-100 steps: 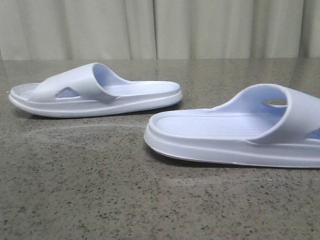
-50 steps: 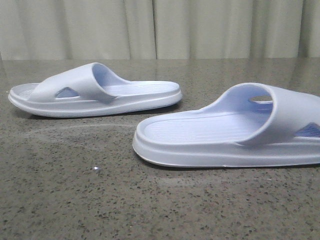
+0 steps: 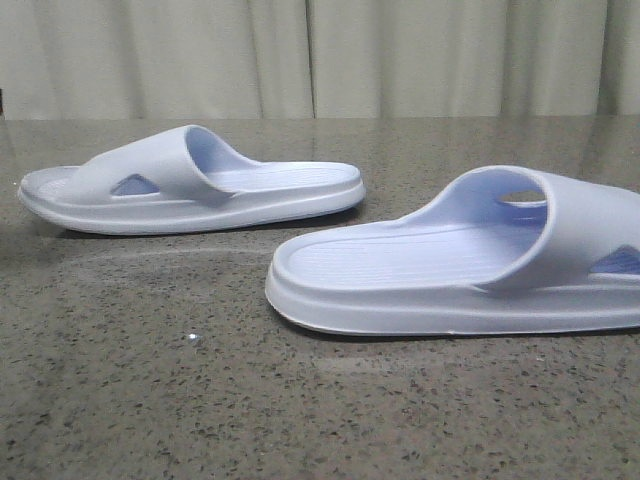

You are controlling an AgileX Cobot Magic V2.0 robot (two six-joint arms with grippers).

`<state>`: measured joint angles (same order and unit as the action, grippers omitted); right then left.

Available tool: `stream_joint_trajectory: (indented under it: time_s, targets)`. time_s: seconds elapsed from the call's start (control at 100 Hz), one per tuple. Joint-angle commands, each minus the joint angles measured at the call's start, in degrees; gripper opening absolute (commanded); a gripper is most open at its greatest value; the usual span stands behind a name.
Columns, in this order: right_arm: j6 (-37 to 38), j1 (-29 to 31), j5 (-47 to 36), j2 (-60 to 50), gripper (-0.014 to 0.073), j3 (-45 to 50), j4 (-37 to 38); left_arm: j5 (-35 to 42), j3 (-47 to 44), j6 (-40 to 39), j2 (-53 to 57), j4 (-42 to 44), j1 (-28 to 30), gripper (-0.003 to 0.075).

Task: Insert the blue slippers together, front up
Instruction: 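Grasp the heel rim of each slipper with left and right grippers, then lift both slippers off the table, soles down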

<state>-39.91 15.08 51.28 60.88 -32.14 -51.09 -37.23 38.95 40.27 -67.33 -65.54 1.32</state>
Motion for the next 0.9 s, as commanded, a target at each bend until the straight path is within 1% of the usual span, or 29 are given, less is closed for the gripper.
stream_joint_trajectory:
  time_s: [0.0, 0.22, 0.36, 0.73, 0.8, 0.89]
  targets:
    - [-1.0, 0.3, -0.7, -0.7, -0.0102, -1.8, -1.8, -1.9, 2.7, 4.0, -2.9, -7.4, 0.8, 0.0373]
    - [-1.1, 0.3, -0.8, -0.7, -0.0102, -1.8, -1.8, -4.3, 5.8, 7.9, -10.3, -9.3, 1.0, 0.0373]
    - [-1.2, 0.3, -1.0, -0.7, -0.0102, -1.8, -1.8, -5.0, 7.7, 8.4, -13.5, -9.4, 1.0, 0.0373]
    - [-1.6, 0.3, -1.1, -0.7, -0.0102, -1.8, -1.8, -6.6, 9.1, 10.6, -17.3, -9.5, 1.0, 0.0372]
    - [-1.6, 0.3, -1.2, -0.7, -0.0102, -1.8, -1.8, -7.6, 9.1, 10.8, -17.7, -9.7, 1.0, 0.0359]
    - [-1.6, 0.3, -1.2, -0.7, -0.0102, -1.8, -1.8, -8.6, 9.1, 11.2, -18.4, -10.0, 1.0, 0.0301]
